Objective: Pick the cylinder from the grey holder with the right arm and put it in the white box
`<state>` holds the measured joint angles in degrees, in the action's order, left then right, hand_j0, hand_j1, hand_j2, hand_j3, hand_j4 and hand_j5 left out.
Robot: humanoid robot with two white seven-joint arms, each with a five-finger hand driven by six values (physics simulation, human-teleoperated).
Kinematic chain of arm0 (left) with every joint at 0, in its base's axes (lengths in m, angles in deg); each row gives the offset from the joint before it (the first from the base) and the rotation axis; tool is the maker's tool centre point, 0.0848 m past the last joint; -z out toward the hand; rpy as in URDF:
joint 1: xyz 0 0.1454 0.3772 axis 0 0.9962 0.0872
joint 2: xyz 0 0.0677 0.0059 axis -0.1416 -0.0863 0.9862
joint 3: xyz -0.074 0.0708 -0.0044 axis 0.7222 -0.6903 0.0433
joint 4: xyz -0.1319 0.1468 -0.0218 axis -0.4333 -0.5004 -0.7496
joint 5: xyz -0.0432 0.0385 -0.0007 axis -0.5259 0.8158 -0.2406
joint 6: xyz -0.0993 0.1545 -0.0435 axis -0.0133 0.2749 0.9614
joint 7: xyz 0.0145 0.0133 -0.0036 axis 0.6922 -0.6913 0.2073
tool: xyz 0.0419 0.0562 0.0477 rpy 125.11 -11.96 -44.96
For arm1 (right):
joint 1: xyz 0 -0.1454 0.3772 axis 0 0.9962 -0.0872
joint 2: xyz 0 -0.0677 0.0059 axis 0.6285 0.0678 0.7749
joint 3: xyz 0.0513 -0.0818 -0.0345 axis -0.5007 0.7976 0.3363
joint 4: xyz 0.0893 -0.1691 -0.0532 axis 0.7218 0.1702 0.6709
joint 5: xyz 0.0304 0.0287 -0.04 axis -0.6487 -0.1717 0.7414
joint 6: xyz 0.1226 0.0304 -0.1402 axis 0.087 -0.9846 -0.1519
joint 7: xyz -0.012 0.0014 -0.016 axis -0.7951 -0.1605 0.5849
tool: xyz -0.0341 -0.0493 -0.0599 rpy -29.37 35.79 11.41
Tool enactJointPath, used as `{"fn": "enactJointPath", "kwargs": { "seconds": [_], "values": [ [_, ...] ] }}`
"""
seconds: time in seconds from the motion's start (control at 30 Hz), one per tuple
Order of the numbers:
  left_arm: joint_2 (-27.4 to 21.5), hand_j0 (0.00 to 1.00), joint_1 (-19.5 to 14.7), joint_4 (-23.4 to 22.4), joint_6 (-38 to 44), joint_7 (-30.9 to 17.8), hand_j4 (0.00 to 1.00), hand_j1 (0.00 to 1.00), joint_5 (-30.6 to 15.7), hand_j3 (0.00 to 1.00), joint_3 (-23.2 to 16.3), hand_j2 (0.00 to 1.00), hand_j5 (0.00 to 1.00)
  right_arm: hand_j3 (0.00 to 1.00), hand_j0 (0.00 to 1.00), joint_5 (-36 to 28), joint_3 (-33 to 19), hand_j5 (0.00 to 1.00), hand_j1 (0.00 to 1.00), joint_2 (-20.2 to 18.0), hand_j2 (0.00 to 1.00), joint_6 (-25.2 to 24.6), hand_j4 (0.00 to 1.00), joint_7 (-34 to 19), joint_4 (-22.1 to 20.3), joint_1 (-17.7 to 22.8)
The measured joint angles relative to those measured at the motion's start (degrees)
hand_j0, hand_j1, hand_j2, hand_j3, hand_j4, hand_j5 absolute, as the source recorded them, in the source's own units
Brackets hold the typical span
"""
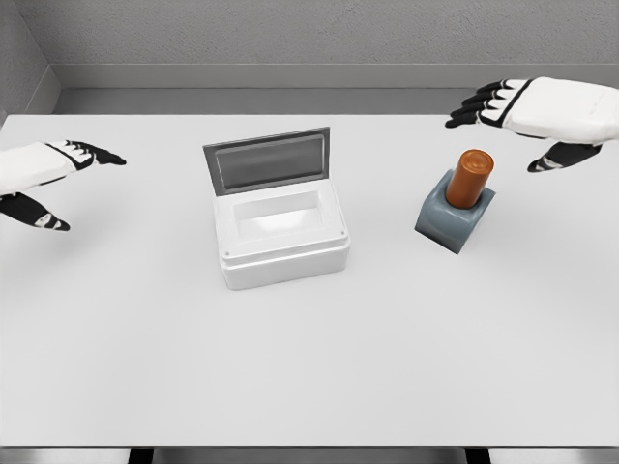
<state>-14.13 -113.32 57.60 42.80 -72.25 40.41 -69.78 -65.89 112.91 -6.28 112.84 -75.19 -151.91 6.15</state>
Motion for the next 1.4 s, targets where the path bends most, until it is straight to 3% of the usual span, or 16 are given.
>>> {"fn": "enactJointPath", "kwargs": {
  "seconds": [0.2,0.4,0.5,0.57,0.67,0.83,1.4],
  "values": [
    [0.23,1.0,0.0,-1.8,0.01,0.17,1.0,1.0,-1.87,1.0,-0.46,1.0,1.0,1.0,1.0,1.57,-0.15,1.0,1.0,-0.08,1.0,0.0,1.0,-0.01,0.12,0.09],
    [0.19,1.0,-0.7,-8.58,0.01,0.46,1.0,1.0,-26.4,1.0,-12.25,1.0,1.0,1.0,1.0,7.84,1.34,1.0,1.0,2.78,1.0,-0.01,1.0,0.0,1.75,-0.44],
    [0.43,1.0,-1.67,-9.61,0.02,0.48,1.0,1.0,-34.9,1.0,-15.79,1.0,1.0,1.0,1.0,9.84,1.93,1.0,1.0,4.68,1.0,0.0,1.0,-0.01,3.12,-0.44],
    [1.8,1.0,-1.76,-10.63,0.02,0.46,1.0,1.0,-37.85,1.0,-16.81,1.0,1.0,1.0,1.0,10.52,2.7,1.0,1.0,5.63,1.0,-0.02,1.0,0.0,3.98,-0.62],
    [4.61,1.0,-1.41,-13.75,0.03,0.51,1.0,1.0,-39.72,1.0,-17.48,1.0,1.0,1.0,1.0,11.21,3.9,1.0,1.0,6.79,1.0,-0.01,1.0,0.0,5.26,-0.88],
    [6.78,1.0,-1.41,-15.29,0.04,0.58,1.0,1.0,-40.55,1.0,-17.81,1.0,1.0,1.0,1.0,11.91,5.29,1.0,1.0,7.78,1.0,-0.01,1.0,0.0,6.42,-0.88],
    [7.75,1.0,-1.23,-14.51,0.04,0.54,1.0,1.0,-41.08,1.0,-19.49,1.0,1.0,1.0,1.0,14.1,5.84,1.0,1.0,9.08,1.0,-0.02,1.0,0.0,9.04,-1.05]
  ]
}}
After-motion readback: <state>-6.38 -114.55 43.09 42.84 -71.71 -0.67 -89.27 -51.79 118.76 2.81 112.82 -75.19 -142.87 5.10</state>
